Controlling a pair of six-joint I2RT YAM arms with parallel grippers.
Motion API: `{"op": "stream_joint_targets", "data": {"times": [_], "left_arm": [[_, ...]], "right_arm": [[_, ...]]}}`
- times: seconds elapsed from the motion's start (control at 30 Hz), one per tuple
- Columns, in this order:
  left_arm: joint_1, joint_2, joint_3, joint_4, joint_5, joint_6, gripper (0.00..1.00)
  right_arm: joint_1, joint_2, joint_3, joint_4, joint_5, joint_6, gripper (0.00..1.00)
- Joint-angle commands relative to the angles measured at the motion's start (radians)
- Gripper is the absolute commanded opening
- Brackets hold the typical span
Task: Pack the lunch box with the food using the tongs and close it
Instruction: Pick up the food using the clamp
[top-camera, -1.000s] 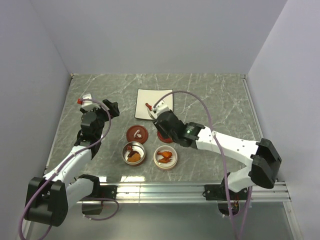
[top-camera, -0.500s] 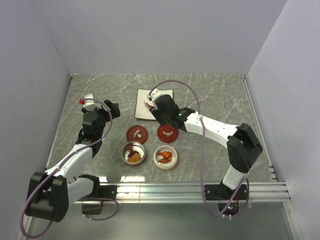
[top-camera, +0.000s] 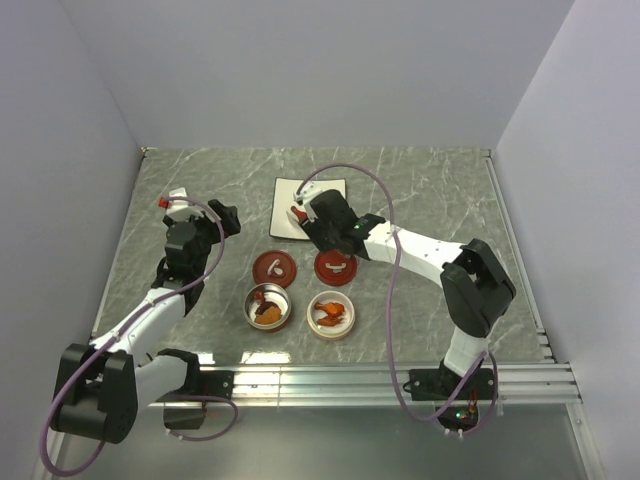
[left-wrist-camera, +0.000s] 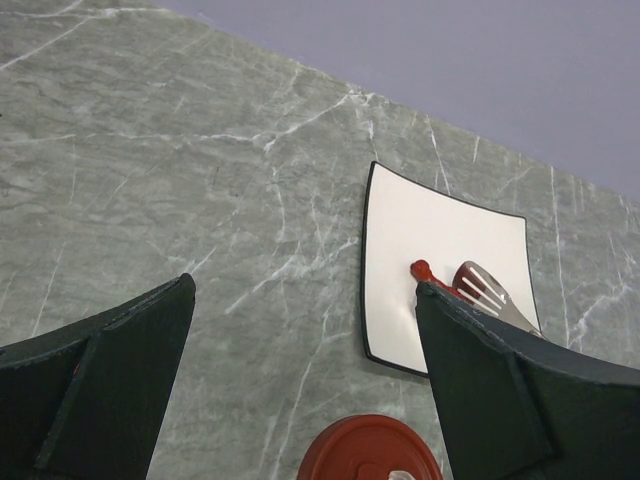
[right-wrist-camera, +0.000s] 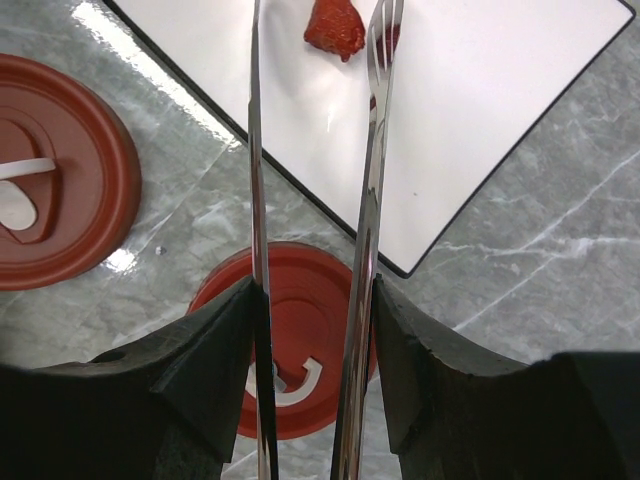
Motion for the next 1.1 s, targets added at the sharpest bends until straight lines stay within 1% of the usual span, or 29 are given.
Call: {"op": "stream_joint_targets", "data": {"times": [0.0,0.23,0.33,0.47,0.77,1.07], "left_arm": [[-0.002,0.004,0.023,0.041,-0.013,0.008,1.0],[-0.002,0.001,0.021,0.042,-0.011,0.006,1.0],[-0.002,0.0,0.02,0.044,-0.011,0.008,0.99],[-0.002,0.001,0.021,0.045,-0.01,0.009,0.99],[-0.002,0.0,0.021,0.045,-0.011,0.008,0.99],[-0.002,0.007,0.024,0.045,-0.011,0.009,1.0]], "right_arm": [[-0.005,0.004,0.018,0.035,-0.026,-0.012,0.56],[-0.003,0.045,0.05,-0.004,-0.023,-0.011,0.56],[-0.006,0.059,0.059,-0.029,-0.008,-0.005,0.54],[-0.005,0.048,0.048,-0.032,-0.003,0.001,0.47],[-0.003,0.025,0.038,-0.045,0.009,0.006,0.36],[0.0,-0.045,0.019,-0.038,0.046,0.011,0.35]]}}
